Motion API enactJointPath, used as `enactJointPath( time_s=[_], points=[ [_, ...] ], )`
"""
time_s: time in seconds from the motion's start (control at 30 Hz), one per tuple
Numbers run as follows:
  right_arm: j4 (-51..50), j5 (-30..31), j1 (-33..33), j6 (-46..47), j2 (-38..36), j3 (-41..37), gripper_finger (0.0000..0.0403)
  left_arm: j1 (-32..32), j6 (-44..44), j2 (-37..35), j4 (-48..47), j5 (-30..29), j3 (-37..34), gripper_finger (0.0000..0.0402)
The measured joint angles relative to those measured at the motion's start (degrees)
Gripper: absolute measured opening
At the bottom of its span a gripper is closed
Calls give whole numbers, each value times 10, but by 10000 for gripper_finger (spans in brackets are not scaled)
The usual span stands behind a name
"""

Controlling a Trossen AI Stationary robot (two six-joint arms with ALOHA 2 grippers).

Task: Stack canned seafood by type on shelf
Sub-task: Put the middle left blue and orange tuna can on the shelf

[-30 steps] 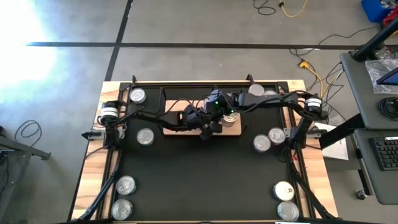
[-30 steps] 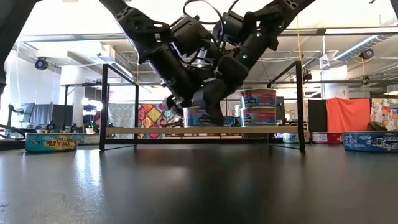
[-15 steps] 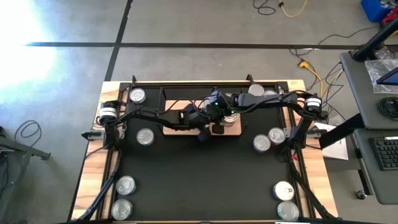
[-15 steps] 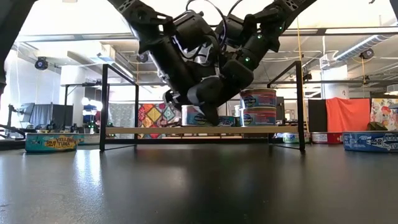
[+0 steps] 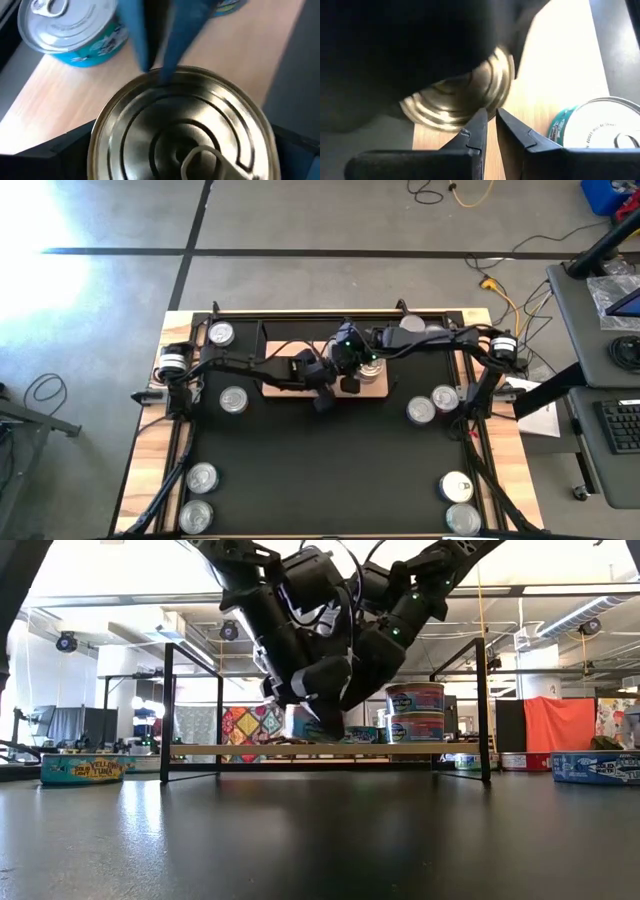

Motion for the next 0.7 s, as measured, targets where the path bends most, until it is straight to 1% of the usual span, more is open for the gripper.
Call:
enactJointPath(
  time_s=[0.2, 0.3, 0.4, 0.7],
  points=[
    [39, -44, 4, 14, -8, 5, 34, -1, 25, -2, 90, 11, -14, 398],
    [40, -78, 4, 18, -7, 2, 34, -1, 25, -2, 133, 13, -25, 398],
    [45, -103, 4, 29, -7, -9, 34, -1, 26, -2, 153, 4, -33, 398],
    [56, -110, 5, 25, -8, -43, 34, 1, 26, 2, 173, -6, -39, 398]
  ],
)
